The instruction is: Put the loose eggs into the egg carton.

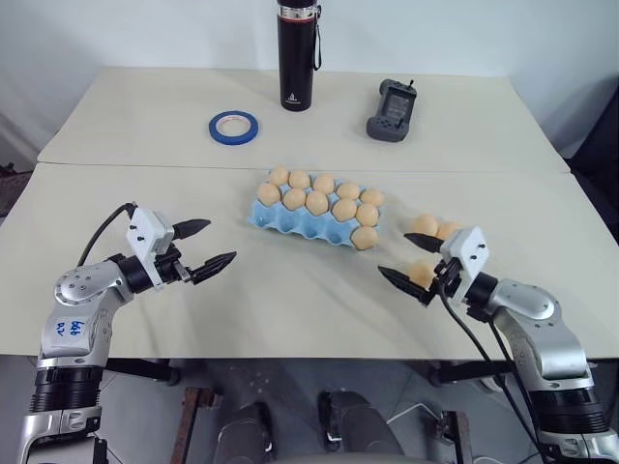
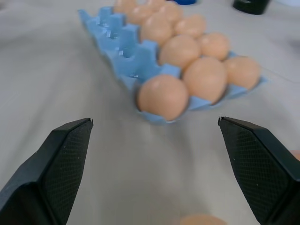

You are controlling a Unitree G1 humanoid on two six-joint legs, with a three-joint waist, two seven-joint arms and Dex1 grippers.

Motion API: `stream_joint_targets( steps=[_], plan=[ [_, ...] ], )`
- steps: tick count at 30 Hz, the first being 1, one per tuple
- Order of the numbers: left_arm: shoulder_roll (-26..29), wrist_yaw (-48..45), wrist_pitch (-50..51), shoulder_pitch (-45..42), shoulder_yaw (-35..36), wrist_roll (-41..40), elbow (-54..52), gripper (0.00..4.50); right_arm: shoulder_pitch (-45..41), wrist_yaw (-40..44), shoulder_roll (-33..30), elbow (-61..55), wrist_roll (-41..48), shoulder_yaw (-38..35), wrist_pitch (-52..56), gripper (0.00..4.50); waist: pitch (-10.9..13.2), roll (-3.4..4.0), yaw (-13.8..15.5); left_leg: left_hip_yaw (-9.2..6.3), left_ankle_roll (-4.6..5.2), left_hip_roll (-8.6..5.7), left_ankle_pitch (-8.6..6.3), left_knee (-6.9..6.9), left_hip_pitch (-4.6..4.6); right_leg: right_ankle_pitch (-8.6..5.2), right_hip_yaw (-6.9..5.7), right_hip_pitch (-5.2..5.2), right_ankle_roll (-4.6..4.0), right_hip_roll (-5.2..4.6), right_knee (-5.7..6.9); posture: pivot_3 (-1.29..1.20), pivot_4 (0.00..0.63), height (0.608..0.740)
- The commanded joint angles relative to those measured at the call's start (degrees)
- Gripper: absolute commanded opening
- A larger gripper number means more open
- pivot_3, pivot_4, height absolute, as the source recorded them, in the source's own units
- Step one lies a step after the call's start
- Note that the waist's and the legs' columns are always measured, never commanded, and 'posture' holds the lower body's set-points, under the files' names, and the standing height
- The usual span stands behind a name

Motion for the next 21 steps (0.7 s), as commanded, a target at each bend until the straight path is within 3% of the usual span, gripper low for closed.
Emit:
stream_joint_targets(
  steps=[1,12,21],
  plan=[
    [0.7,-2.0,-1.2,-1.4,0.3,-0.9,0.2,4.48,-0.1,-2.8,-0.2,-2.3,2.3,-4.5,1.8,4.5,0.0,0.0,0.1,0.0,0.0,0.0,0.0,0.01,0.0,0.0,0.0,0.0,0.0,0.0,0.0,0.0,0.15,0.74],
    [0.5,-10.2,-2.3,-3.0,-2.3,-1.5,1.6,4.48,13.5,-9.4,-0.9,-17.0,7.8,-14.2,11.9,4.5,0.0,0.01,-0.1,-0.03,-0.04,0.01,-0.04,-0.01,0.01,-0.1,-0.02,0.02,-0.06,0.0,0.05,0.0,0.15,0.74],
    [-0.3,-13.5,-6.3,-4.0,-3.0,-1.1,4.3,4.48,17.4,-14.3,0.8,-21.7,7.8,-11.4,16.7,4.5,0.0,0.01,-0.1,-0.06,-0.02,0.0,-0.02,0.0,0.04,-0.1,-0.02,0.03,-0.06,0.0,0.12,0.0,0.15,0.74]
  ],
)
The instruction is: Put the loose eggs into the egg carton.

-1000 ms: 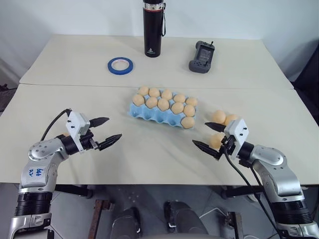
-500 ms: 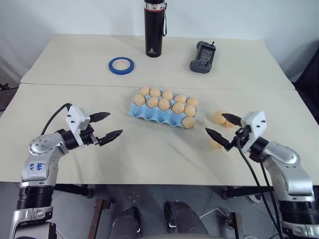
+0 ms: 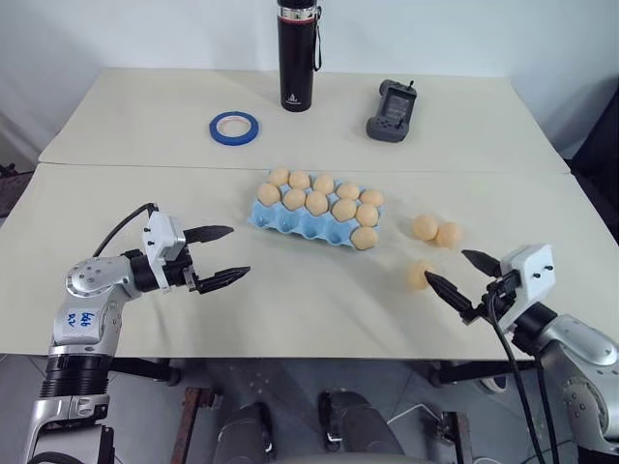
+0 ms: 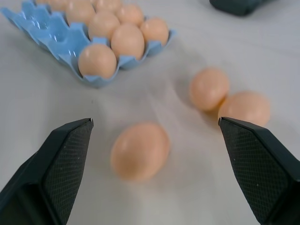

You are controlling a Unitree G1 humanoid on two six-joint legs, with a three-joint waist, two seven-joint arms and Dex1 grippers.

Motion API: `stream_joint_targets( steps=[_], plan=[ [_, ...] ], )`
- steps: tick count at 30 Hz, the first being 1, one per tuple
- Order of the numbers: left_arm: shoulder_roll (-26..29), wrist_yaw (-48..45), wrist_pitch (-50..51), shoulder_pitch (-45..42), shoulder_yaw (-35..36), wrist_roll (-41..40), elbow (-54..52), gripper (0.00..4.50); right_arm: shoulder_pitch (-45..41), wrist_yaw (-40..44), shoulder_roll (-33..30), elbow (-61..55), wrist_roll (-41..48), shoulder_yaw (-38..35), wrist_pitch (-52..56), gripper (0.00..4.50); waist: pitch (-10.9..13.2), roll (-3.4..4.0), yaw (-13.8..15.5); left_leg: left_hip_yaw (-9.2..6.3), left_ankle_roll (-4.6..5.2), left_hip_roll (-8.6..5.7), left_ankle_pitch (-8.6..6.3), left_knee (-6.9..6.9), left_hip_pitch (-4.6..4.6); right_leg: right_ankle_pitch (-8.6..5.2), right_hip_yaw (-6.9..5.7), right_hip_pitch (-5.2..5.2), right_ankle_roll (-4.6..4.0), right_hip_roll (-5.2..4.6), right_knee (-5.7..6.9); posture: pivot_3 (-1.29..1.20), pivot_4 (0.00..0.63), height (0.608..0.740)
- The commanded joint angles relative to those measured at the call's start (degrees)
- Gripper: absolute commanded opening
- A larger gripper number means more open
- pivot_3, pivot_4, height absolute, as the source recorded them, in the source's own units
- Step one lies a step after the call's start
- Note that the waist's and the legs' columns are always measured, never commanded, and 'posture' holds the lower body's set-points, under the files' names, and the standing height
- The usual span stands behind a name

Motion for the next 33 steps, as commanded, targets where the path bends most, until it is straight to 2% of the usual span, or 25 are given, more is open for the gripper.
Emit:
stream_joint_targets(
  steps=[1,7,18,21,26,28,33],
  plan=[
    [0.3,-0.7,-1.7,-0.8,0.0,0.1,0.9,4.48,-0.5,-2.0,1.0,-2.2,-0.2,1.1,0.3,4.5,0.0,0.0,0.0,0.0,0.0,0.0,0.0,0.0,0.0,0.0,0.0,0.0,0.0,0.0,0.0,0.0,0.15,0.74],
    [-0.8,0.2,-2.1,-0.1,-0.4,-0.1,0.0,4.48,-4.7,-4.1,4.7,6.3,-5.3,5.1,-5.0,4.5,0.0,-0.01,0.0,0.01,0.2,-0.01,-0.11,0.02,0.0,0.0,-0.01,0.0,0.0,0.0,0.0,0.0,0.15,0.74],
    [-1.4,1.5,-1.5,0.9,-0.1,-0.7,-1.9,4.48,-9.1,-4.3,5.7,15.2,-10.6,9.2,-9.2,4.5,0.0,0.0,0.0,0.02,0.03,-0.01,-0.01,0.02,-0.01,-0.01,-0.01,-0.01,0.01,0.01,0.0,0.0,0.15,0.74],
    [-1.3,1.8,-1.3,1.1,0.2,-0.8,-2.4,4.5,-9.0,-4.2,5.9,15.2,-11.3,9.1,-10.7,3.91,0.0,0.01,0.0,0.02,0.02,-0.01,-0.01,0.02,-0.01,-0.01,0.0,-0.01,0.01,0.01,0.0,0.0,0.15,0.74],
    [-1.2,2.2,-1.4,1.4,0.3,-0.7,-2.4,4.5,-8.6,-3.4,5.6,13.8,-11.0,8.9,-10.8,2.15,0.0,0.0,0.0,0.02,0.01,-0.01,0.0,0.02,-0.01,-0.01,0.0,0.0,0.01,0.01,0.01,0.0,0.15,0.74],
    [-1.2,2.4,-1.4,1.5,0.4,-0.8,-2.5,4.5,-8.5,-3.3,5.5,12.7,-10.6,9.0,-9.9,1.91,0.0,0.01,0.0,0.01,0.0,-0.01,0.01,0.02,-0.01,-0.01,-0.01,0.0,0.01,0.01,0.01,0.0,0.15,0.74],
    [-1.2,2.8,-1.3,1.8,0.5,-1.0,-2.9,4.5,-11.6,-3.2,5.5,10.2,-9.8,9.6,-8.6,1.91,0.0,0.01,-0.1,0.02,0.0,-0.01,0.01,0.02,-0.01,-0.01,0.0,-0.01,0.01,0.01,0.02,0.0,0.15,0.74]
  ],
)
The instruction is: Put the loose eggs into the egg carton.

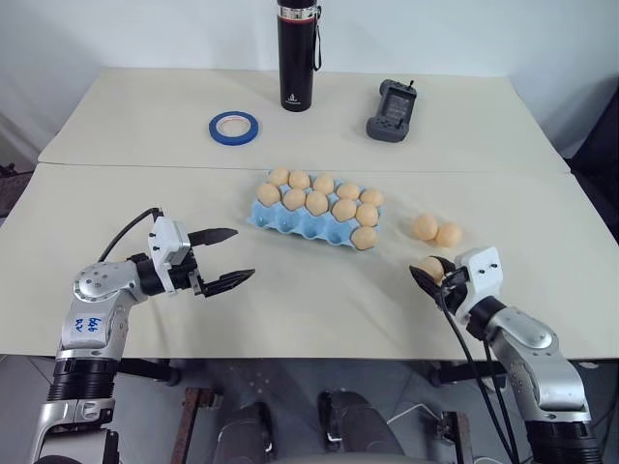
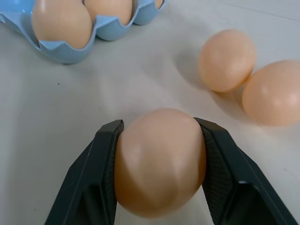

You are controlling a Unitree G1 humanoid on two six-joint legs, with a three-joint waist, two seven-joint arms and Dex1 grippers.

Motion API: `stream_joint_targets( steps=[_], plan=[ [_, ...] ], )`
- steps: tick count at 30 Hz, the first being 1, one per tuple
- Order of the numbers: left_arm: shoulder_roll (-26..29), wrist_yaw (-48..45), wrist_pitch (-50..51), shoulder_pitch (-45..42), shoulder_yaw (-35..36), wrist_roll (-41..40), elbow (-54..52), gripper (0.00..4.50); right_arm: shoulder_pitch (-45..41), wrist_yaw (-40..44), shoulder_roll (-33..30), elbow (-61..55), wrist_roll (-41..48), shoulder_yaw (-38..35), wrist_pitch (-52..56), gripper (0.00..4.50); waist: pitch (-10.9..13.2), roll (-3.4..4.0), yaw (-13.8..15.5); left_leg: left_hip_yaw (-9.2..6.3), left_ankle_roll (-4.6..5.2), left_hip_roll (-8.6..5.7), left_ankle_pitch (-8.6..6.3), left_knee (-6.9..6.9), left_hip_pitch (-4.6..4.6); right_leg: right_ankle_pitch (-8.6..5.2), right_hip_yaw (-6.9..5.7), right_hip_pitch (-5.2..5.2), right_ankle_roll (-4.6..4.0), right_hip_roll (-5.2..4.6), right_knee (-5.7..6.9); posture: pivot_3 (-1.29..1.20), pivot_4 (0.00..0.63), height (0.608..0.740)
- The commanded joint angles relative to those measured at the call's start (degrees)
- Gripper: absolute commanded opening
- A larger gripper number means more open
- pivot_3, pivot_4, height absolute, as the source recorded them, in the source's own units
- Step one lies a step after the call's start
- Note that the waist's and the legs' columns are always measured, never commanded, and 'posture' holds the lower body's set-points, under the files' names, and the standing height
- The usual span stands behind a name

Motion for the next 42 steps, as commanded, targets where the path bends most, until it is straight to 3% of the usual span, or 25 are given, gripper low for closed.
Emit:
stream_joint_targets(
  steps=[1,12,21,29,35,42],
  plan=[
    [0.4,0.3,-0.2,0.2,1.0,-1.1,-2.5,4.5,-3.8,0.5,-0.2,-4.3,1.5,0.4,0.8,1.91,0.0,0.0,-0.1,0.0,0.0,0.0,0.0,0.0,0.0,0.0,0.0,0.0,0.0,0.0,0.01,0.0,0.15,0.74],
    [0.7,0.8,-0.4,0.4,1.7,-1.0,-2.9,4.5,-21.0,-1.4,5.3,-0.3,-0.8,11.0,8.2,1.91,0.0,0.01,-0.1,0.01,-0.02,0.0,0.02,0.0,-0.02,0.0,0.01,-0.06,-0.01,0.0,0.05,0.0,0.15,0.74],
    [0.9,2.0,-0.2,0.2,2.1,-0.8,-3.6,4.5,-28.9,-1.4,10.7,14.3,-7.7,16.1,-0.7,1.91,0.0,0.01,0.0,0.03,-0.03,0.01,0.01,0.0,-0.13,-0.04,-0.01,-0.14,-0.05,-0.01,0.03,0.0,0.15,0.74],
    [1.0,2.3,-0.9,0.6,2.4,-0.9,-3.4,4.5,-28.5,0.2,11.1,13.5,-8.1,16.5,-2.9,4.49,0.0,0.01,-0.2,0.04,-0.06,0.02,0.02,0.0,-0.12,-0.04,-0.01,-0.16,-0.04,0.0,0.08,0.0,0.15,0.74],
    [1.0,2.2,-1.4,0.6,2.5,-0.8,-2.5,4.5,-26.0,2.6,9.6,7.6,-6.4,15.3,-2.2,4.49,0.0,0.01,-0.2,0.04,-0.07,0.02,0.02,0.0,-0.13,-0.04,-0.01,-0.16,-0.04,0.0,0.08,0.0,0.15,0.74],
    [0.7,2.2,-2.3,-0.1,2.5,-0.6,-0.8,4.5,-18.2,4.9,4.6,-3.9,-0.3,9.1,3.2,4.49,0.0,0.01,0.1,0.02,-0.06,0.02,0.02,0.0,-0.14,-0.05,-0.02,-0.15,-0.04,-0.02,0.07,0.0,0.15,0.74]
  ],
)
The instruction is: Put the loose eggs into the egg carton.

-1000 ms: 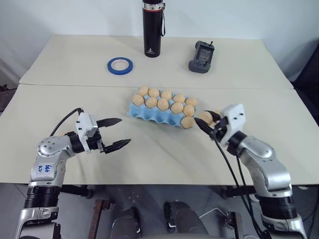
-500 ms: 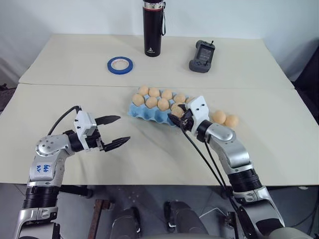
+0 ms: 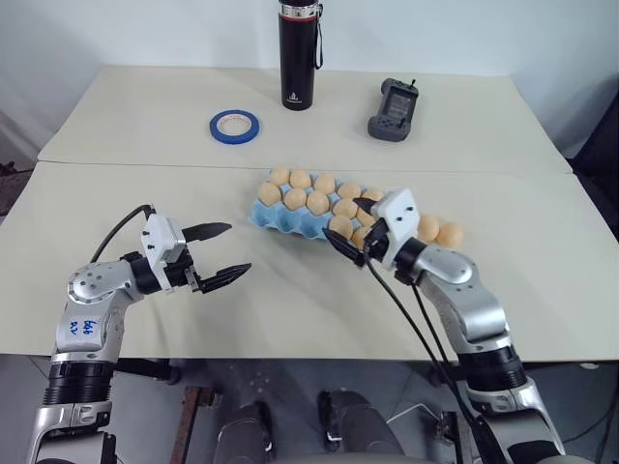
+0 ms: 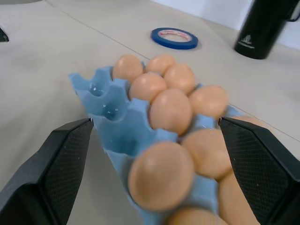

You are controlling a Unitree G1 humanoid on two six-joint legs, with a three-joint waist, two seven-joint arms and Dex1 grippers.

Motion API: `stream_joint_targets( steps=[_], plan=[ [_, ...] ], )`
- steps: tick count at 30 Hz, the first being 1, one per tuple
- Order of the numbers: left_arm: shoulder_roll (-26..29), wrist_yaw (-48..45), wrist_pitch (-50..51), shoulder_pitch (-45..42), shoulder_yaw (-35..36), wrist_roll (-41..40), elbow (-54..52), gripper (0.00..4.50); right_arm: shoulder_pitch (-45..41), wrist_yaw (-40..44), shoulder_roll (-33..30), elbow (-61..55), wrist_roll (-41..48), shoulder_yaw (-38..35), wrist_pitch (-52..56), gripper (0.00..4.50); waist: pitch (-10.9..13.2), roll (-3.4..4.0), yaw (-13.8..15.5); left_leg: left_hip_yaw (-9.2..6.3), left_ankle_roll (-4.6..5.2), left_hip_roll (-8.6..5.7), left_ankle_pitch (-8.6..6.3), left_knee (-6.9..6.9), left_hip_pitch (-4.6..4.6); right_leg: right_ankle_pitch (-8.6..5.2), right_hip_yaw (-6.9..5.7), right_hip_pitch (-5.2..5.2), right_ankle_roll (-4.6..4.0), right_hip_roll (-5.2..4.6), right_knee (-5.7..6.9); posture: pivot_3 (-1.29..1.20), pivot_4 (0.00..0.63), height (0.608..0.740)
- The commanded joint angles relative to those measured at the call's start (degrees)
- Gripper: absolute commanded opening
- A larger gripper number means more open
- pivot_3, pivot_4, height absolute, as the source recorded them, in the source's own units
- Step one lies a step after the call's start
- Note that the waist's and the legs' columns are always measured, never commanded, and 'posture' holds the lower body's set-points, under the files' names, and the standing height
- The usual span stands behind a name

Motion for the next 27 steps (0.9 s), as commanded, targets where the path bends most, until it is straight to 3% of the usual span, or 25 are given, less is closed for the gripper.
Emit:
stream_joint_targets(
  steps=[1,12,19,27],
  plan=[
    [0.4,-0.3,-1.5,-0.7,1.3,-0.5,1.0,4.5,4.8,1.9,-3.5,-8.3,5.0,-5.6,3.0,4.49,0.0,0.0,0.1,0.0,0.0,0.0,0.0,-0.01,-0.01,0.0,0.0,0.0,0.0,0.0,0.0,0.0,0.15,0.74],
    [0.5,-1.3,-3.2,-2.3,1.0,-0.3,4.5,4.5,17.7,1.7,-11.5,-6.4,7.2,-21.5,0.1,4.49,0.0,-0.01,0.0,-0.01,0.03,-0.01,-0.01,0.01,0.04,-0.01,0.01,0.02,0.0,0.02,0.0,0.0,0.15,0.74],
    [0.6,-1.5,-3.9,-2.8,1.0,-0.1,5.5,4.5,17.4,0.5,-12.1,-1.3,5.5,-22.7,-3.3,4.49,0.0,0.0,-0.1,-0.01,0.03,-0.01,-0.01,0.01,0.1,-0.01,0.02,0.05,0.0,0.04,0.02,0.0,0.15,0.74],
    [0.8,-1.2,-3.9,-2.8,1.1,-0.1,5.4,4.5,11.0,-2.8,-11.3,9.8,1.5,-20.4,-7.1,4.49,0.0,0.0,-0.1,0.0,0.02,-0.02,0.0,0.02,0.09,-0.01,0.03,0.06,0.02,0.03,0.02,0.0,0.15,0.74]
  ],
)
